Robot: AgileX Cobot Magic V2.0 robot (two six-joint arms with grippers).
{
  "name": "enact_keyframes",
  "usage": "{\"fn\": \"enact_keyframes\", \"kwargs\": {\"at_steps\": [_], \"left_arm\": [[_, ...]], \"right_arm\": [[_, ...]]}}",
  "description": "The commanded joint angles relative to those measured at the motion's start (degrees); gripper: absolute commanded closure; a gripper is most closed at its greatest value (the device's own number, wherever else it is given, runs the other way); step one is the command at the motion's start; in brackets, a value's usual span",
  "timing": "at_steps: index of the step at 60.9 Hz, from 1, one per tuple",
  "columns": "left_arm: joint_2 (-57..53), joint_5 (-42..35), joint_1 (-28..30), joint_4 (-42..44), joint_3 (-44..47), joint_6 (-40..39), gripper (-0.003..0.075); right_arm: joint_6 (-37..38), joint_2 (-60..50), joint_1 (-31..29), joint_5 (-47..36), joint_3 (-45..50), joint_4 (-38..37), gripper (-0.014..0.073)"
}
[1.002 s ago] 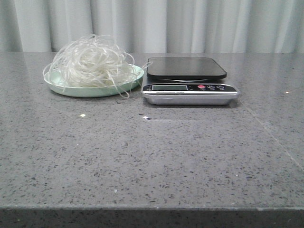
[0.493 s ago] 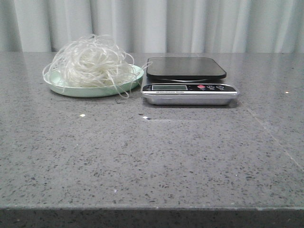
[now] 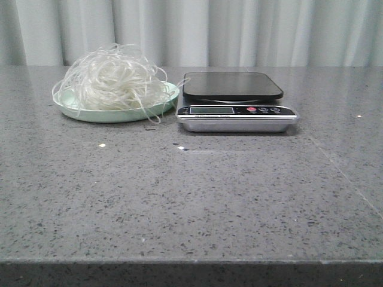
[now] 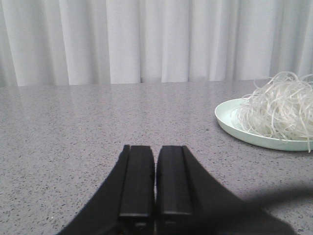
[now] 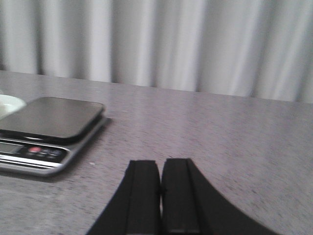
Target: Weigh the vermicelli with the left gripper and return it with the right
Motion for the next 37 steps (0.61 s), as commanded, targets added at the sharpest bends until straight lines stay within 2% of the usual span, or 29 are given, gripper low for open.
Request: {"fn": "enact_keyframes", "kwargs": {"at_steps": [1, 6, 37], "left_arm": [[-1.2, -4.5, 0.1, -0.1, 0.4, -0.5, 0.0594], [-1.1, -4.5, 0.1, -0.1, 0.4, -0.5, 0.0594], [-1.1, -4.5, 0.1, -0.1, 0.4, -0.5, 0.0594]], "right_arm": [[-0.4, -2.7, -2.1, -8.6, 2.2, -0.9, 0.0413], [-0.4, -4.8, -2.1, -12.8, 6.1, -0.9, 0.0413], [-0.4, -4.7, -2.1, -11.7, 5.9, -0.9, 0.0413]]}}
